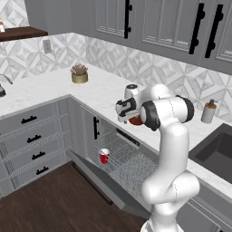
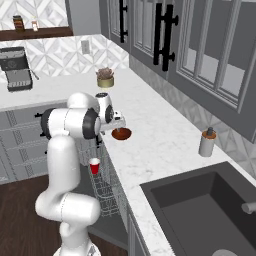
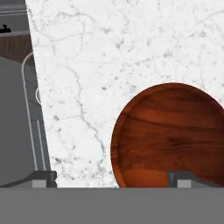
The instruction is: Pick up the cup and bowl from the counter, place them in the dishwasher, and close the dishwasher door.
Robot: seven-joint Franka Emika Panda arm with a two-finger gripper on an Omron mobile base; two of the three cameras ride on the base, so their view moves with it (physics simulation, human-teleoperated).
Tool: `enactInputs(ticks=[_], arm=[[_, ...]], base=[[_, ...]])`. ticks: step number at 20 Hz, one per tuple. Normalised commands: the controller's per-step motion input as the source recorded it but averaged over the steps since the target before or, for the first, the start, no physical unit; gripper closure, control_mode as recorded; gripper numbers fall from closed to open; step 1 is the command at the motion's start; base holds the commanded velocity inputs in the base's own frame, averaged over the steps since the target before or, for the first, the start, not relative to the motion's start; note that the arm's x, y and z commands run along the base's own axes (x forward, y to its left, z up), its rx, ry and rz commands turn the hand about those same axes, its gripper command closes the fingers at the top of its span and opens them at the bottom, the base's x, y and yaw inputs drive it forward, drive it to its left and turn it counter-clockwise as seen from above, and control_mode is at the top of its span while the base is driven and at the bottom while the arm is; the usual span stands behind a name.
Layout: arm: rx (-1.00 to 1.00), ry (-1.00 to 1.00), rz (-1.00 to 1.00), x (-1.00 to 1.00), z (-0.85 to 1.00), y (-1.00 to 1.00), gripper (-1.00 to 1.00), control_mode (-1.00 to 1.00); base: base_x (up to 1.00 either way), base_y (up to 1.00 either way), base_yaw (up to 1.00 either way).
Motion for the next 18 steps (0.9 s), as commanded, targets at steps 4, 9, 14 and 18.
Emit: enactInputs(ticks=[4,9,14,18], arm=[[0.0,0.0,0.0,0.38,-0.27,-0.08,-1.0,-1.0],[0.0,0.02,0.0,0.29,-0.39,-0.14,-1.0,-1.0],[-0.01,0.01,0.0,0.02,-0.36,-0.02,1.0,-1.0],[0.0,0.0,0.0,0.0,-0.17,-0.11,1.0,-1.0]], base=[[0.0,0.0,0.0],[0.0,0.0,0.0],[0.0,0.0,0.0],[0.0,0.0,0.0]])
